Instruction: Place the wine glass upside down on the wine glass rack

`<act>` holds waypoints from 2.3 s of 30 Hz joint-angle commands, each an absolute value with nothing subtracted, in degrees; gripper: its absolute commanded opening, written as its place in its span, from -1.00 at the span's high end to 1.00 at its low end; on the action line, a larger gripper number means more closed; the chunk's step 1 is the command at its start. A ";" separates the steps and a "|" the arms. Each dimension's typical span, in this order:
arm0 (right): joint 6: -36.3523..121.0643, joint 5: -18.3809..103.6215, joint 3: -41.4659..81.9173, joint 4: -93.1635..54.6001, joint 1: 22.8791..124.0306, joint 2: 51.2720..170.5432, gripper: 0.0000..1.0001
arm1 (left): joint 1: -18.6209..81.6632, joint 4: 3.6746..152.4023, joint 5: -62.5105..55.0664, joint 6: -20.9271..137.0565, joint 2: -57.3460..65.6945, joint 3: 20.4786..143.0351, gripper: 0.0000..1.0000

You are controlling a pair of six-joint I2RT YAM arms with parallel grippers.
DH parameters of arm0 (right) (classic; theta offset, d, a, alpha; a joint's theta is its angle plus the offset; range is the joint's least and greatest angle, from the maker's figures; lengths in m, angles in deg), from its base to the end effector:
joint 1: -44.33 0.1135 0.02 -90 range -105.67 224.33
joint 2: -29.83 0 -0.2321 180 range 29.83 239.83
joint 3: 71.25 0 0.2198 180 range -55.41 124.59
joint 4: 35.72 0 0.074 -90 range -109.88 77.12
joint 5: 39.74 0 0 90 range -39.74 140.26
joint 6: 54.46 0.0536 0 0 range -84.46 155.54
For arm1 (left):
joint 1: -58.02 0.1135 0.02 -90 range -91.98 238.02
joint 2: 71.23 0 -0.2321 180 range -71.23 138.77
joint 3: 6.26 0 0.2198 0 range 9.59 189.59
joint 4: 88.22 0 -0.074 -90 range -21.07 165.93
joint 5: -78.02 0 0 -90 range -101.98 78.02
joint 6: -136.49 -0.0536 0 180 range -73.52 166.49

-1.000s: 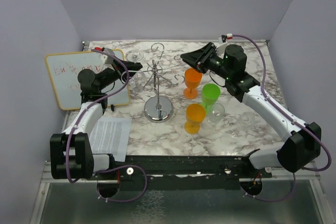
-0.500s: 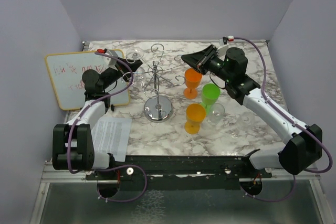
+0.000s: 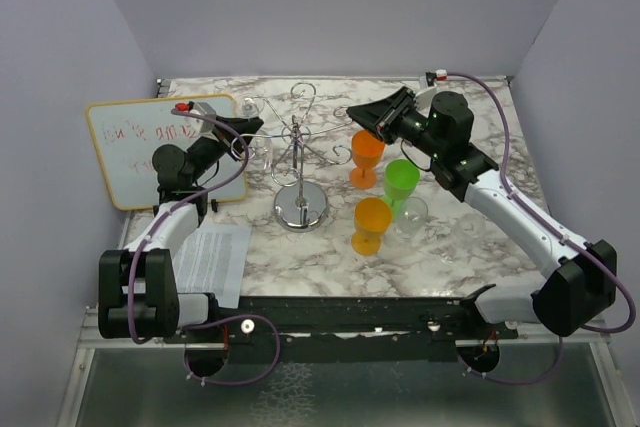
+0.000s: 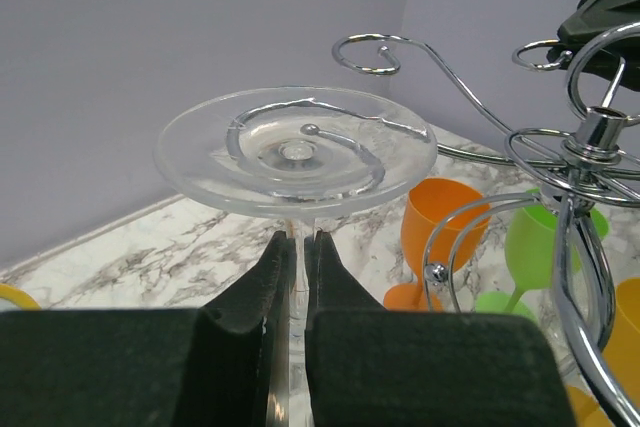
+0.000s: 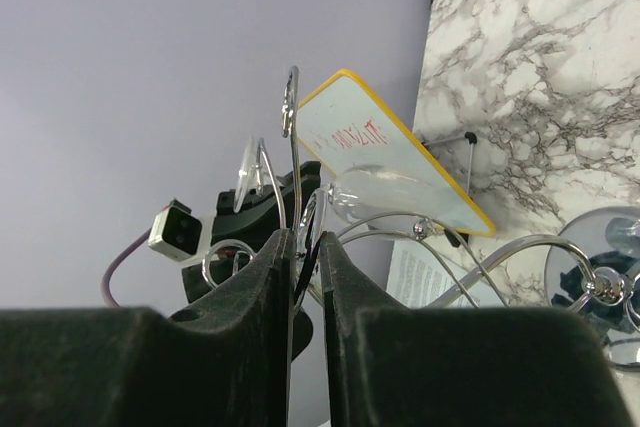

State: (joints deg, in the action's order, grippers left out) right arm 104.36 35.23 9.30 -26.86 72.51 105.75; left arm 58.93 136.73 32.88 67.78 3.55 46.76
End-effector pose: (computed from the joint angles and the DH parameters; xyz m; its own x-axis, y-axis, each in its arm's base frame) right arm 0.2650 0.1577 0.3471 -0.6613 0.6673 -0.3425 -0.1865 0.2959 0.9368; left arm 0.2667 -0.0336 0.3001 0.1356 -0.2552 -0.9573 0.7365 0.6722 -0.0749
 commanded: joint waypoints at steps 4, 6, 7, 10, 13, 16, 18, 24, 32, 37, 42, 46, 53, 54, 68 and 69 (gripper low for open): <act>101.60 37.28 9.23 -19.22 72.44 106.38 0.60 | 59.72 140.76 42.01 70.94 1.23 45.74 1.00; 101.50 36.88 9.61 -18.28 72.37 106.60 0.60 | 59.70 141.30 42.52 71.67 1.03 45.27 1.00; 101.54 36.89 9.67 -18.22 72.42 106.58 0.60 | 59.71 141.34 42.44 71.83 0.83 45.06 1.00; 101.68 36.97 9.46 -18.29 72.42 106.26 0.56 | 59.69 141.42 40.87 72.40 0.49 43.98 0.80; 101.56 36.77 9.65 -18.00 72.42 105.97 0.41 | 59.78 141.31 39.19 74.20 0.57 42.79 0.30; 99.68 36.14 10.91 -17.63 72.40 105.50 0.32 | 59.80 140.58 37.22 75.29 0.39 41.01 -0.07; 98.58 35.62 11.99 -17.17 72.45 105.19 0.21 | 59.83 139.97 36.73 75.75 0.07 40.50 -0.15; 95.35 34.02 15.66 -14.65 72.43 104.52 -0.16 | 60.98 137.01 32.28 76.27 -4.42 38.48 -0.32; 91.05 33.92 20.51 -11.24 71.87 102.59 -0.75 | 63.33 125.68 28.84 76.16 -11.87 36.85 -0.46; 87.79 36.78 23.46 -6.43 71.84 101.03 -0.80 | 64.21 117.71 26.30 75.29 -16.44 36.19 -0.49; 85.51 42.44 21.51 -3.54 71.84 96.91 -0.80 | 64.26 103.65 17.13 72.00 -22.87 36.66 -0.51; 82.11 49.49 21.06 1.74 71.91 93.96 -0.78 | 64.26 90.54 7.32 69.87 -28.43 39.31 -0.58; 74.38 62.69 18.63 11.04 71.84 89.77 -0.71 | 63.81 60.21 -13.99 64.67 -29.87 52.18 -0.70; 73.37 63.91 18.40 12.22 71.88 89.81 -0.69 | 62.69 57.84 -16.83 65.35 -29.54 54.02 -0.73; 60.26 55.54 30.89 14.64 69.30 117.32 -0.37 | 50.00 43.87 -19.73 56.00 -22.33 88.16 -0.98; 59.71 54.89 31.86 14.94 69.15 119.27 -0.34 | 49.30 43.42 -18.16 55.22 -22.48 89.01 -0.98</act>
State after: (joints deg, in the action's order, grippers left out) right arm 64.53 59.21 27.20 13.01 70.39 114.05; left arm 52.04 49.98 -18.03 60.59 -21.63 83.45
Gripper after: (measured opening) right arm 0.692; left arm 0.987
